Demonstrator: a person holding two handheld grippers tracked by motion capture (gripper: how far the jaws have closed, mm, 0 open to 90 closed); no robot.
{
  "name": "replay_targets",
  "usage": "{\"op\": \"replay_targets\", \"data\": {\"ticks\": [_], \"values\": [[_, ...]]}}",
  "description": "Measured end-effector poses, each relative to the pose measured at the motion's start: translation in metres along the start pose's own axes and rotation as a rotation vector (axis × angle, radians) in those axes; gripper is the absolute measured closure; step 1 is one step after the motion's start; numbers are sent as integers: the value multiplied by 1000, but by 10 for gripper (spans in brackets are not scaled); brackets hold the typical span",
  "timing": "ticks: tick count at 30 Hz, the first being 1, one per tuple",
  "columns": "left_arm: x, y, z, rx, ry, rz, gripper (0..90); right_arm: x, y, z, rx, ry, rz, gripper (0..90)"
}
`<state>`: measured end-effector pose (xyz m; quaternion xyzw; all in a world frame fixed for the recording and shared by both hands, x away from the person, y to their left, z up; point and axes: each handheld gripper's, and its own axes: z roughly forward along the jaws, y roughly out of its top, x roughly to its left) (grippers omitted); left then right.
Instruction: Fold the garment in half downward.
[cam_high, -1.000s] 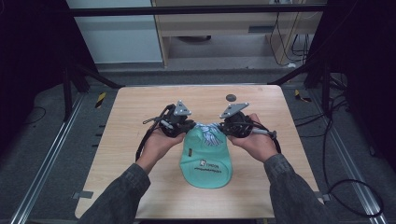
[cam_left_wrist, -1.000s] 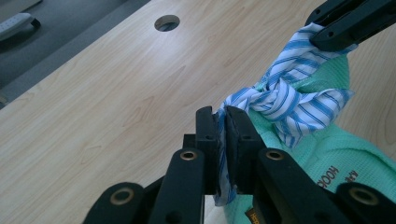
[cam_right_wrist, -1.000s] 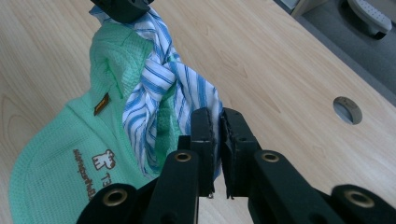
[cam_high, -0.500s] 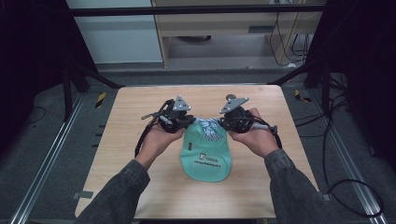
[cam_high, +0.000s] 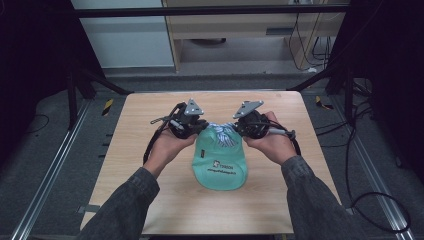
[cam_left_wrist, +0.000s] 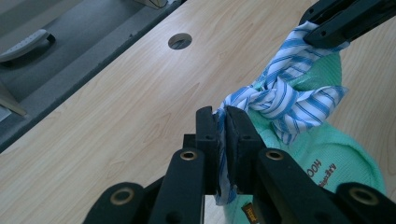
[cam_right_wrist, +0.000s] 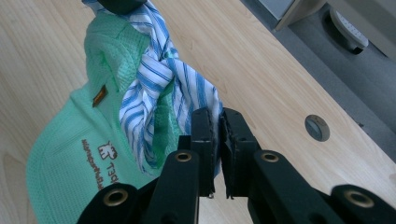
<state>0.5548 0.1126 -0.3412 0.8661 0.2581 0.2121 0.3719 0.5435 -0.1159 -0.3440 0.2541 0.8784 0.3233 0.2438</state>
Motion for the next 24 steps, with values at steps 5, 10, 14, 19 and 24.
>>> {"op": "replay_targets", "data": {"ticks": [5, 10, 14, 19, 24], "values": [[7, 4, 1, 13, -3, -2, 842, -5, 5, 2, 0, -7, 2, 842], [11, 6, 3, 13, 2, -5, 842, -6, 7, 4, 1, 0, 8, 842], [14, 10, 4, 10, 9, -7, 842, -10, 9, 4, -6, 10, 29, 841], [12, 11, 9, 23, 14, 13, 842, -16, 7, 8, 11, 7, 36, 841], [14, 13, 16, 27, 24, 9, 841, -18, 7, 14, 22, -13, 26, 840]]}}
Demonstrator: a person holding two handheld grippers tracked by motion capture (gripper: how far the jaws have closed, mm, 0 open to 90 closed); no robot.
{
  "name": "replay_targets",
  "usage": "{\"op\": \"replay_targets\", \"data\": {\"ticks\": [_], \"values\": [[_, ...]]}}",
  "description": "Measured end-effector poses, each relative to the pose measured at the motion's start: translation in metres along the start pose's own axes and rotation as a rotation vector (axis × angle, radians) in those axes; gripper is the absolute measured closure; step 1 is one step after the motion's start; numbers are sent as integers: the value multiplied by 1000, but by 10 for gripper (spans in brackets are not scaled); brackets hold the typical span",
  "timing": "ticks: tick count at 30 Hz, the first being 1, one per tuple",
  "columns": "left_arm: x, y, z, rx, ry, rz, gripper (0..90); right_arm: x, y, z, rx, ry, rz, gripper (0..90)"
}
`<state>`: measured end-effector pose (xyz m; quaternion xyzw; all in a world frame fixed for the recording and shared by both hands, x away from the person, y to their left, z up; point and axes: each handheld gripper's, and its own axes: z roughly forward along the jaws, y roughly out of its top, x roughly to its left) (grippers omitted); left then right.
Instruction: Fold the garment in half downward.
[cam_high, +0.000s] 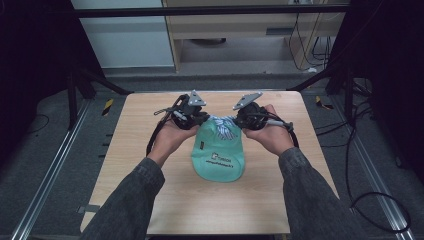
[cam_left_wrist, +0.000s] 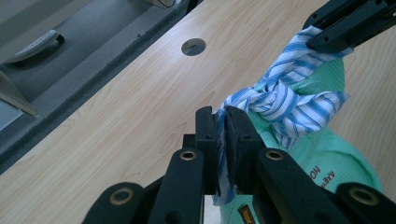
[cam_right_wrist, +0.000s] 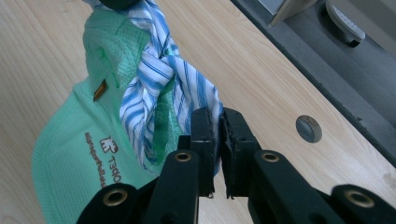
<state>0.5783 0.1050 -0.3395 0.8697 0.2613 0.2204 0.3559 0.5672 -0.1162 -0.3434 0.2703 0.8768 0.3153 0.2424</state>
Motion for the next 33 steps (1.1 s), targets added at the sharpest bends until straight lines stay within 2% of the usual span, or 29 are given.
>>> {"op": "replay_targets", "data": {"ticks": [2, 13, 18, 26, 33], "values": [[-3, -3, 3, 11, 6, 13, 841, 3, -2, 5, 18, -7, -21, 840], [-8, -23, 8, 24, 11, 25, 839, 15, -12, 20, 30, 10, -44, 840], [-11, -32, 9, 10, 10, 11, 839, 21, -16, 22, 25, 22, -54, 841], [-18, -41, 7, 0, 14, 26, 838, 31, -22, 21, 12, 24, -72, 842], [-22, -52, 4, -13, 9, 22, 837, 40, -28, 20, -2, 27, -81, 842]]}}
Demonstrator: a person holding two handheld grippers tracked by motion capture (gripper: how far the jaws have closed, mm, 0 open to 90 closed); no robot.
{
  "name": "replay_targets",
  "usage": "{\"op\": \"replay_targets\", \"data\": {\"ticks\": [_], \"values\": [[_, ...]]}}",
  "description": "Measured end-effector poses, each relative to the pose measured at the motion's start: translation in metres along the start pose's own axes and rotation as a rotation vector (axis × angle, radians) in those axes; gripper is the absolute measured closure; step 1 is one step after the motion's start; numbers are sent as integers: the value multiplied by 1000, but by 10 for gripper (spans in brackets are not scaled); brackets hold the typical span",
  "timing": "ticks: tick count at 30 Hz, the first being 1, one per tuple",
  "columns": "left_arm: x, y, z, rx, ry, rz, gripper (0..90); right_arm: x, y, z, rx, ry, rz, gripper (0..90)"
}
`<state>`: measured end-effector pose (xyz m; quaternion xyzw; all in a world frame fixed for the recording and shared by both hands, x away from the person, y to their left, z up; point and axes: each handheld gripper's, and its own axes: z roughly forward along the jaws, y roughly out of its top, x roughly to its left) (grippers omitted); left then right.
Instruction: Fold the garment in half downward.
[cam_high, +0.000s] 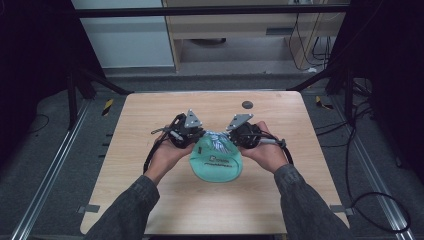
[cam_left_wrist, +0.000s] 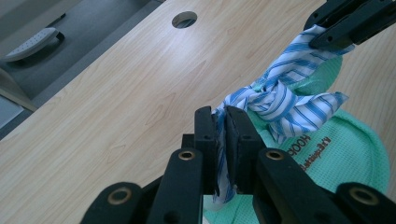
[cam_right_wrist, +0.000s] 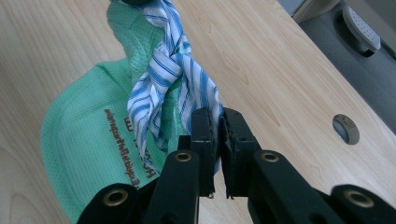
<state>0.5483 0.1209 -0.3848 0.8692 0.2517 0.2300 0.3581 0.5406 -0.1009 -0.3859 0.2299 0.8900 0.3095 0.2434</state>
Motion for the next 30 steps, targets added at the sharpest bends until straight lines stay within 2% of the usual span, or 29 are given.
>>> {"op": "replay_targets", "data": {"ticks": [7, 10, 16, 19, 26, 30], "values": [[-6, -10, -1, -6, -17, -5, 837, 8, -7, 0, -14, 9, -10, 841], [-9, -15, -1, -17, -27, -20, 836, 12, -11, 2, -12, 8, -11, 841], [-15, -23, -1, -12, -40, -15, 833, 19, -18, 5, -8, 21, -19, 841], [-19, -29, -1, -16, -50, -25, 831, 24, -22, 7, -8, 26, -17, 840], [-25, -39, -1, -24, -47, -30, 831, 36, -31, 8, -16, 46, -13, 838], [-28, -43, -1, -27, -50, -30, 830, 41, -34, 8, -17, 42, -31, 837]]}}
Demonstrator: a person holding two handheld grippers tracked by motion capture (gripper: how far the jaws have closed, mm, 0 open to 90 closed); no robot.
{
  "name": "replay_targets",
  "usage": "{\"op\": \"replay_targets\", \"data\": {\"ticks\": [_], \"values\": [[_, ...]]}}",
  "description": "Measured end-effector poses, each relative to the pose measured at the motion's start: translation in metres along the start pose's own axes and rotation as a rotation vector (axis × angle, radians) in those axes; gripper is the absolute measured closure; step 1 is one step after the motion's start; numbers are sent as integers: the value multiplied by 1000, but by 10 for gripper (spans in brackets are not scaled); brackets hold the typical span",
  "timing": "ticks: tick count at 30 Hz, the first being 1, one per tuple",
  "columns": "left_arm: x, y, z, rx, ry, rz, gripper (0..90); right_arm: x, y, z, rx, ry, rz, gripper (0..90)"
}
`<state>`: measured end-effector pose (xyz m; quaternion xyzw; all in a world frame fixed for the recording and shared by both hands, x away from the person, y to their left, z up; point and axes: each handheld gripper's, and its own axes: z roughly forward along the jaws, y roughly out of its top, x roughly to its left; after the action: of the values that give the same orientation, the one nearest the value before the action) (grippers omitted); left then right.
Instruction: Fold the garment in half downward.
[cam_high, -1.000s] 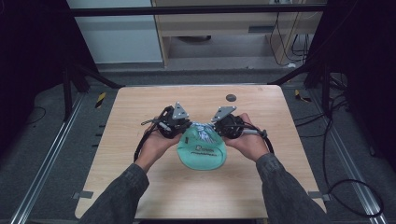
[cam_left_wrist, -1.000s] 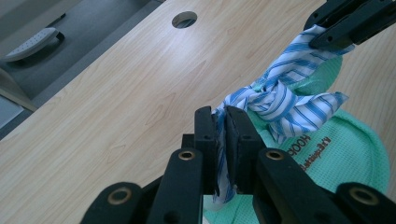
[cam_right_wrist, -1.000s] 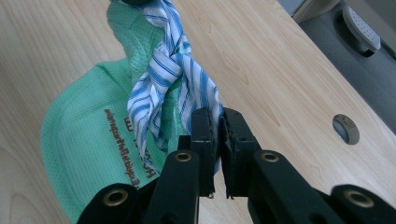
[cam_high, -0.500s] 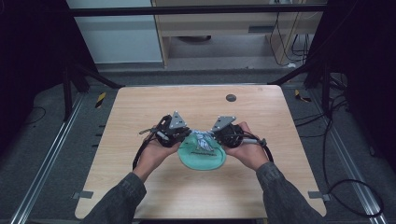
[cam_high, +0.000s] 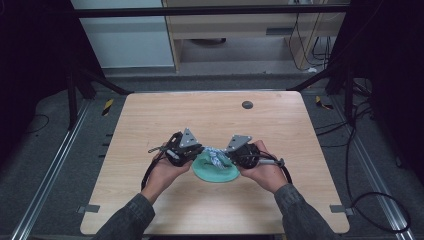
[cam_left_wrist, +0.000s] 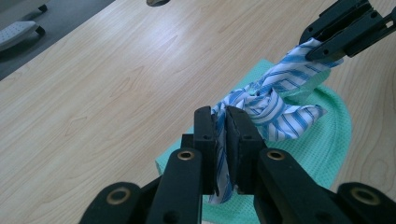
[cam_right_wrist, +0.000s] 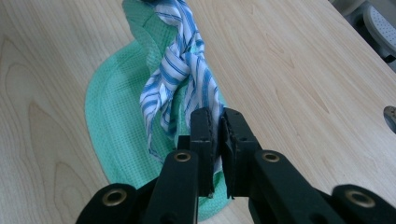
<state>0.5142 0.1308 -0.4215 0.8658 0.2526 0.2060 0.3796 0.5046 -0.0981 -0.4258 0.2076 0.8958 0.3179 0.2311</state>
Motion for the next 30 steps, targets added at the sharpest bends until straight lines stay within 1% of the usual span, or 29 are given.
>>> {"op": "replay_targets", "data": {"ticks": [1, 3, 5, 16, 21, 26, 29, 30], "values": [[-1, -1, 0, -1, 0, 5, 829, 1, -1, 0, 2, 0, -5, 836], [-3, -3, 0, -2, -1, 11, 827, 2, -3, 0, 6, -5, -4, 836], [-7, -5, 0, -1, -2, 23, 825, 4, -6, 1, 5, -1, -2, 835], [-13, -15, 0, 14, -15, 22, 832, 13, -12, 2, 17, -1, -31, 833], [-14, -21, 0, 13, -23, 13, 831, 16, -14, 2, 19, 1, -35, 833], [-17, -26, -1, 13, -29, 13, 831, 21, -16, 2, 20, 4, -37, 833], [-19, -29, -1, 16, -32, 15, 832, 24, -17, 2, 20, 7, -50, 833], [-19, -31, -1, 18, -34, 15, 832, 25, -18, 2, 18, 8, -45, 833]]}}
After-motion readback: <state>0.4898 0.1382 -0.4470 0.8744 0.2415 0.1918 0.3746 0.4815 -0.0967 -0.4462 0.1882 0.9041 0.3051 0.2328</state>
